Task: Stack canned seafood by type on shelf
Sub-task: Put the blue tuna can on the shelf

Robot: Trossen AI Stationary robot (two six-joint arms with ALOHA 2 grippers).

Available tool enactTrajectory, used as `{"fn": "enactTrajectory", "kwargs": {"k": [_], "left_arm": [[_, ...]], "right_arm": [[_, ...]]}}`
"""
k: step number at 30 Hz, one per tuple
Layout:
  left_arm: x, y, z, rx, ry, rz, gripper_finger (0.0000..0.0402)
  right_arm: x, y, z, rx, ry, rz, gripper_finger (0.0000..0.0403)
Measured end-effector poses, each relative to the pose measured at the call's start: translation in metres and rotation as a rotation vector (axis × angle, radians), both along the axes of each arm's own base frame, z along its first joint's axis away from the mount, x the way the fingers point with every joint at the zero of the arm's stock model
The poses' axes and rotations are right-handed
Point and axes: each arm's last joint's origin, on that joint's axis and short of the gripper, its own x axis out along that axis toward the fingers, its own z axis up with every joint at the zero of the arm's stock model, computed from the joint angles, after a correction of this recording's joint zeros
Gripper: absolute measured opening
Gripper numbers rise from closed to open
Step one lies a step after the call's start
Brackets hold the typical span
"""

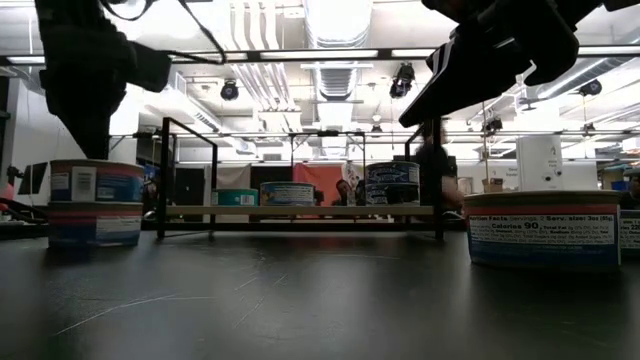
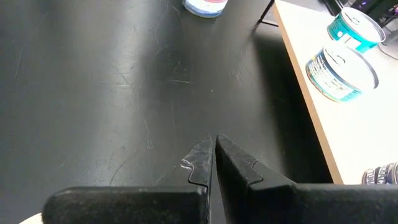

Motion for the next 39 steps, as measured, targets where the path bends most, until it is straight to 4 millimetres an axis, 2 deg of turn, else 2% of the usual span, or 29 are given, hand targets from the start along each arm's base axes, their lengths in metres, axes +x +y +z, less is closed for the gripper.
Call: {"fn": "enactTrajectory", "kwargs": {"k": [9,14,22,29,33,39], "left_arm": [[0.012,-0.013,0.004,-0.015,-0.156,-0.116,0.0000],[0.016,-0.012,0.017,0.088,-0.202,-0.100,0.0000],[0.007,-0.006,0.036,0.221,-0.120,-0.040,0.0000],[-0.006,-0.001,0.033,0.280,-0.011,0.038,0.0000],[-0.008,-0.001,0.033,0.301,-0.010,0.037,0.0000],[-0.011,-0.004,0.033,0.312,0.002,0.022,0.0000]], "right_arm": [[0.004,-0.001,0.004,0.051,-0.057,-0.028,0.0013],[0.009,-0.002,0.010,0.082,-0.131,-0.039,0.0013],[0.014,-0.012,0.013,0.127,-0.171,-0.086,0.0013],[0.027,-0.018,0.010,0.151,-0.236,-0.068,0.0013],[0.041,-0.022,0.002,0.171,-0.270,0.003,0.0013],[0.053,-0.033,-0.009,0.162,-0.306,-0.027,0.0013]]}}
